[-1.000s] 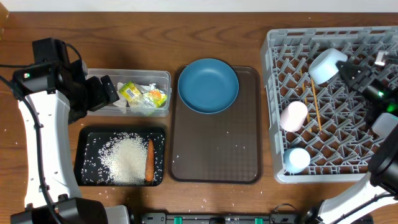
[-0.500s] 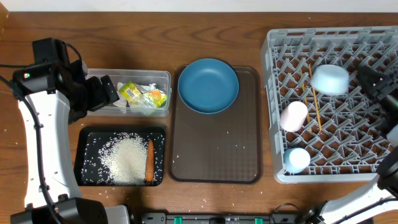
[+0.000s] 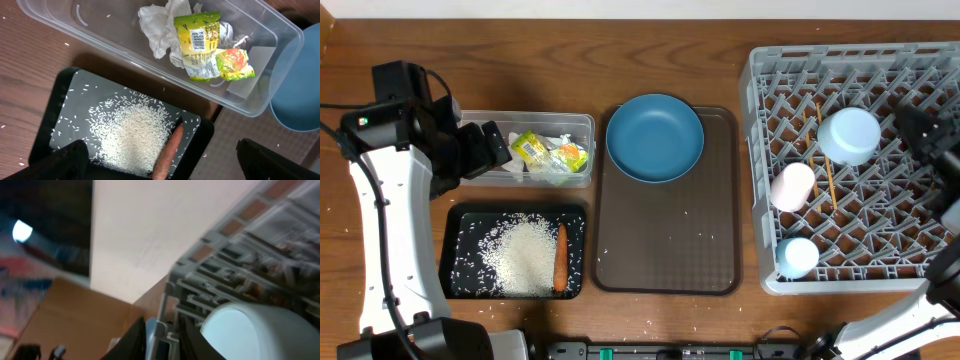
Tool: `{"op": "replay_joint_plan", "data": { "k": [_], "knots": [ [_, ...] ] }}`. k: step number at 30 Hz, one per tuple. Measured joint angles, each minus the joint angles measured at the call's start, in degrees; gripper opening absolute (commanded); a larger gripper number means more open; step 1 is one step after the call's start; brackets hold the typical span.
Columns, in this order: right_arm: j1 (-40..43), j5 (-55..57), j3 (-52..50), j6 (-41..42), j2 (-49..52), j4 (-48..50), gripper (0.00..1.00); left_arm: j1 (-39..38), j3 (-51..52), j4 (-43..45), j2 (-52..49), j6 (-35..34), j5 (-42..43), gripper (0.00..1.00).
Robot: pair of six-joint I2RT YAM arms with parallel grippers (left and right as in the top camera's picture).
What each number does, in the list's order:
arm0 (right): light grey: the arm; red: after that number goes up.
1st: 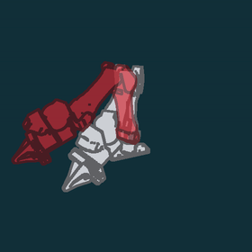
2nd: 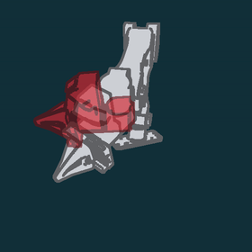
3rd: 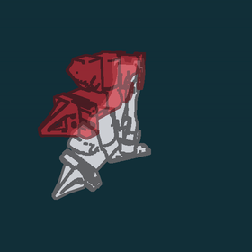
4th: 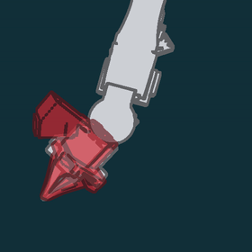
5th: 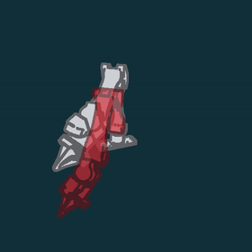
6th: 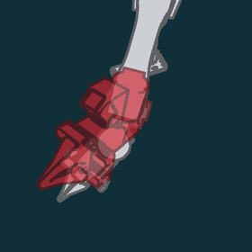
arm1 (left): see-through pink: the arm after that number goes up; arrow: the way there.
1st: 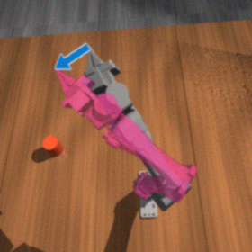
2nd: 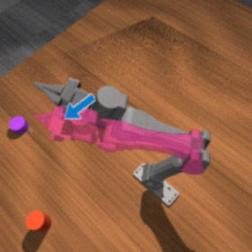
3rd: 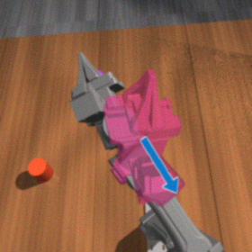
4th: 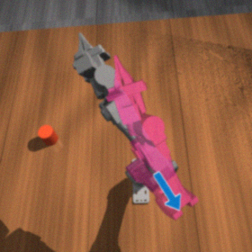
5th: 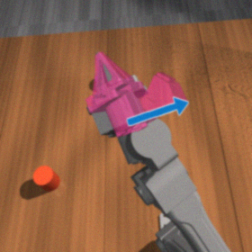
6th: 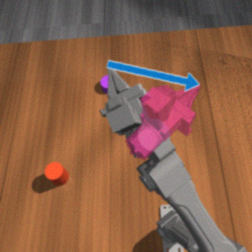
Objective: Sort waste into correct bins and load items into the dishwasher rack
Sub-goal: 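Move the right gripper left to the blue plate on the tray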
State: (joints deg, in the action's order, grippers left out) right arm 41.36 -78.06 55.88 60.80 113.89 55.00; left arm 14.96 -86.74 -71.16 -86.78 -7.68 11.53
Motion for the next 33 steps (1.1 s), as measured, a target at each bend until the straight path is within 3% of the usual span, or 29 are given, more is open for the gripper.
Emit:
{"op": "replay_joint_plan", "data": {
  "k": [6,10,16,26,33],
  "knots": [
    [-9.0,-1.1,0.7,11.2,0.1,19.4,0.18,0.0,0.0,0.0,0.0,0.0,0.0,0.97],
    [-15.5,-2.4,2.5,18.5,0.1,25.0,0.16,0.0,0.0,0.0,0.0,0.0,0.1,0.97],
    [-24.7,-4.7,4.7,24.5,0.1,25.3,0.15,0.0,0.0,0.0,0.0,0.0,0.0,0.97],
    [-38.4,-1.4,5.2,27.1,0.1,21.9,0.14,0.0,0.0,0.0,0.0,0.0,0.0,0.97],
    [-46.6,6.1,5.4,19.9,0.1,6.4,0.14,0.0,0.0,0.0,0.0,0.0,0.0,0.97]
  ]
}}
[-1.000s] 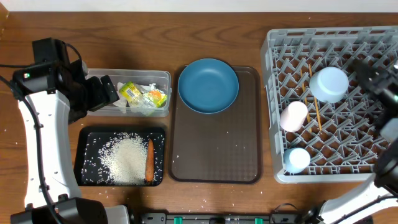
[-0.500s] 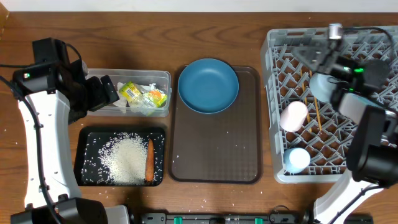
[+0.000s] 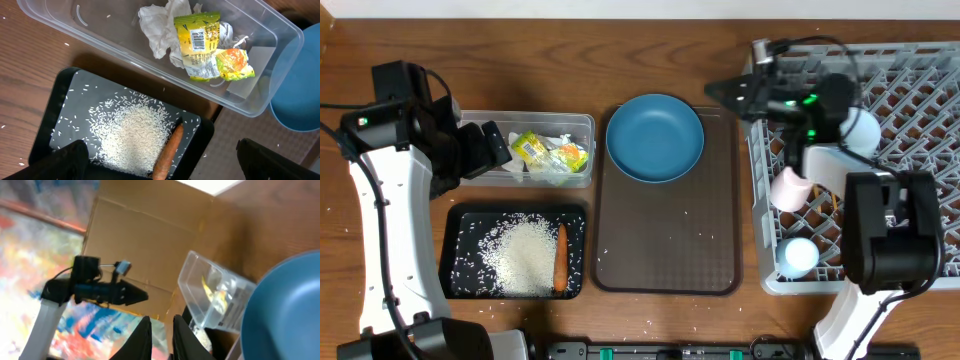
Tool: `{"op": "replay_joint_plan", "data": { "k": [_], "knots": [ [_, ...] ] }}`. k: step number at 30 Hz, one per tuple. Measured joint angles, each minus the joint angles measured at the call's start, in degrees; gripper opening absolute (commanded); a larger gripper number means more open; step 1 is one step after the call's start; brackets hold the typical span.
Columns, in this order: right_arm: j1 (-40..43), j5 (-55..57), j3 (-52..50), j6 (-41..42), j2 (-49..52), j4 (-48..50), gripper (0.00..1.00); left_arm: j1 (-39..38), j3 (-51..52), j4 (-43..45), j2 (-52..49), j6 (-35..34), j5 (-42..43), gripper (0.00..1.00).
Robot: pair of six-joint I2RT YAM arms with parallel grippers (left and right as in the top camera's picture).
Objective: Sort waste into correct bins and load items into the dishwasher rack
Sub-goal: 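Move the right gripper left to the blue plate on the tray, then close the right gripper on the blue plate's rim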
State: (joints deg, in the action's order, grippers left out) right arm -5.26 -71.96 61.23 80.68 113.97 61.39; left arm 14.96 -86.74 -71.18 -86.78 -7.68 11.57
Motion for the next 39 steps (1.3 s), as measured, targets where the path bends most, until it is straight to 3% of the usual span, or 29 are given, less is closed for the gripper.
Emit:
{"op": "replay_joint_plan", "data": {
  "k": [5,16,24,31,39],
  "knots": [
    [-6.3,7.2,0.2,-12.4,0.0,-16.8,0.14,0.0,0.0,0.0,0.0,0.0,0.0,0.97],
    [-17.4,24.0,0.3,-36.0,0.0,-36.1,0.16,0.0,0.0,0.0,0.0,0.0,0.0,0.97],
    [-24.4,42.8,0.4,-51.6,0.0,-51.3,0.18,0.0,0.0,0.0,0.0,0.0,0.0,0.97],
    [-28.0,54.0,0.6,-58.0,0.0,-59.5,0.18,0.0,0.0,0.0,0.0,0.0,0.0,0.97],
    [-28.0,56.9,2.0,-59.5,-1.2,-69.7,0.18,0.0,0.0,0.0,0.0,0.0,0.0,0.97]
  ]
}}
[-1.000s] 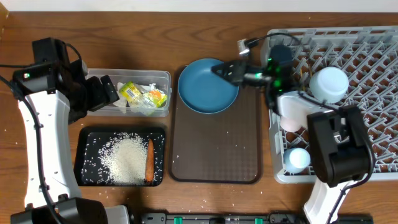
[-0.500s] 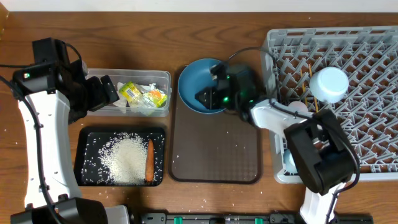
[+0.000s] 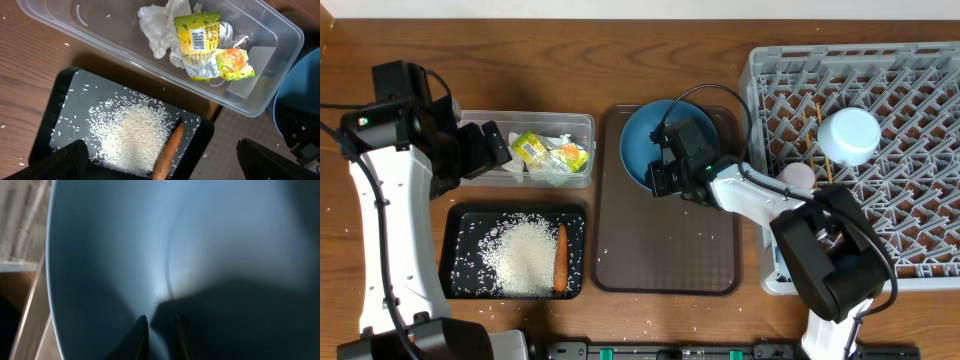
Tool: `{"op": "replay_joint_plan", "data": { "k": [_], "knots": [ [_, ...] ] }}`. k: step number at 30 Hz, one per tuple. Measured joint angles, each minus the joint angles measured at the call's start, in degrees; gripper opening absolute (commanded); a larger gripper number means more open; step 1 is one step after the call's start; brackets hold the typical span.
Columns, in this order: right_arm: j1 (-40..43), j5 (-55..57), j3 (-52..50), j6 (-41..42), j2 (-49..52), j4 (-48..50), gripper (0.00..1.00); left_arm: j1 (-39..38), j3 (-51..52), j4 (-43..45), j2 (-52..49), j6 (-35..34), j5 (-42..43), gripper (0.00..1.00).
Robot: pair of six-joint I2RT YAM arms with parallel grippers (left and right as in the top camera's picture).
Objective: Sort waste into correct bins and load items into the dishwasher rack
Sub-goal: 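Close the right gripper on the blue plate's rim, then lift and tilt the blue plate up off the tray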
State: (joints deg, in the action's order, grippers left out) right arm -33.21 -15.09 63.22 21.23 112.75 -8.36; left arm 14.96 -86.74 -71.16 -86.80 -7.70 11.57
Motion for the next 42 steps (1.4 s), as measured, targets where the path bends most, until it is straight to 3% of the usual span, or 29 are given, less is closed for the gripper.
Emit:
{"op": "replay_joint_plan", "data": {
  "k": [6,10,20,34,42],
  "knots": [
    [0.0,0.5,0.5,-0.3,-2.1,-9.4,0.18,0.0,0.0,0.0,0.0,0.0,0.0,0.97],
    [0.0,0.4,0.5,-0.3,-4.1,-16.6,0.25,0.0,0.0,0.0,0.0,0.0,0.0,0.97],
    [-0.1,-1.6,0.1,-0.5,-6.3,-31.3,0.34,0.0,0.0,0.0,0.0,0.0,0.0,0.97],
    [-0.2,-3.7,4.0,-1.0,-7.4,-35.7,0.34,0.0,0.0,0.0,0.0,0.0,0.0,0.97],
    [-6.1,-5.2,9.7,-1.1,-17.1,-35.3,0.39,0.0,0.0,0.0,0.0,0.0,0.0,0.97]
  ]
}}
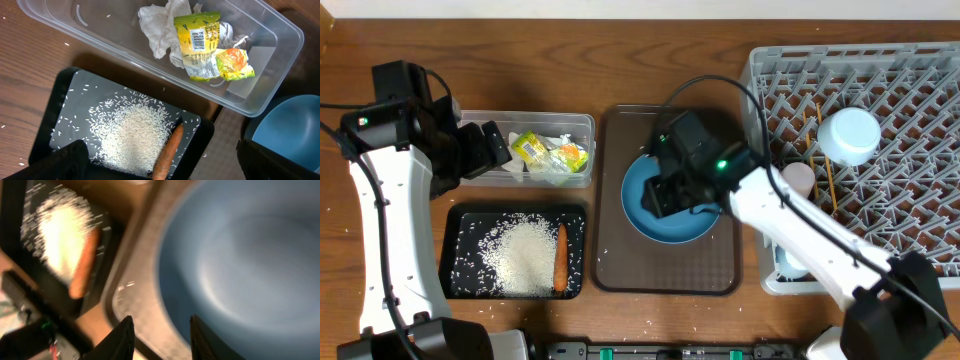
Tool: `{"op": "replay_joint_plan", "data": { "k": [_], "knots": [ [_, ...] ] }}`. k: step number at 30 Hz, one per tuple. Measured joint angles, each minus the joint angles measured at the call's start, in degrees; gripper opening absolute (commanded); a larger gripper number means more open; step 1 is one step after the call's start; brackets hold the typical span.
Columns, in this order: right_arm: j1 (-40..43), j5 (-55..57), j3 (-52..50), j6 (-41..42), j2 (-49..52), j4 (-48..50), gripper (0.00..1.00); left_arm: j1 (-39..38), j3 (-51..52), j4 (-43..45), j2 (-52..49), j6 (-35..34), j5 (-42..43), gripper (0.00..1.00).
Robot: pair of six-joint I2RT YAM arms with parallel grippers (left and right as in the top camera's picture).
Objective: Sort waste into correct bins and load items into the dishwasher rack
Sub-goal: 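Lift and tilt the blue plate up off the tray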
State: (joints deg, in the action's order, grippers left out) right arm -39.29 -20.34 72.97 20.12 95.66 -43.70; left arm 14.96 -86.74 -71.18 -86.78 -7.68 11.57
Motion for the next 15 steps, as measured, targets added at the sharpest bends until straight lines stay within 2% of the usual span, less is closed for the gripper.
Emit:
{"op": "replay_joint_plan", "data": {
  "k": [1,2,3,8,10,11,15],
  "knots": [
    [-1.3,0.4,0.0,0.0,-0.3,0.0,0.47,0.0,0.0,0.0,0.0,0.0,0.0,0.97],
    [-2.5,1.1,0.0,0.2,-0.4,0.0,0.68,0.0,0.0,0.0,0.0,0.0,0.0,0.97],
    [-4.3,2.0,-0.2,-0.2,-0.2,0.0,0.99,0.0,0.0,0.0,0.0,0.0,0.0,0.97],
    [-10.8,4.9,-1.4,-0.4,1.4,1.6,0.99,0.0,0.0,0.0,0.0,0.0,0.0,0.97],
    [-12.8,5.4,-1.6,-0.7,2.1,2.3,0.67,0.0,0.0,0.0,0.0,0.0,0.0,0.97],
    [-13.8,6.0,-1.7,-0.8,2.3,2.6,0.62,0.0,0.0,0.0,0.0,0.0,0.0,0.97],
    [-14.7,10.6,-1.7,0.9,2.4,2.5,0.59,0.0,0.0,0.0,0.0,0.0,0.0,0.97]
  ]
}}
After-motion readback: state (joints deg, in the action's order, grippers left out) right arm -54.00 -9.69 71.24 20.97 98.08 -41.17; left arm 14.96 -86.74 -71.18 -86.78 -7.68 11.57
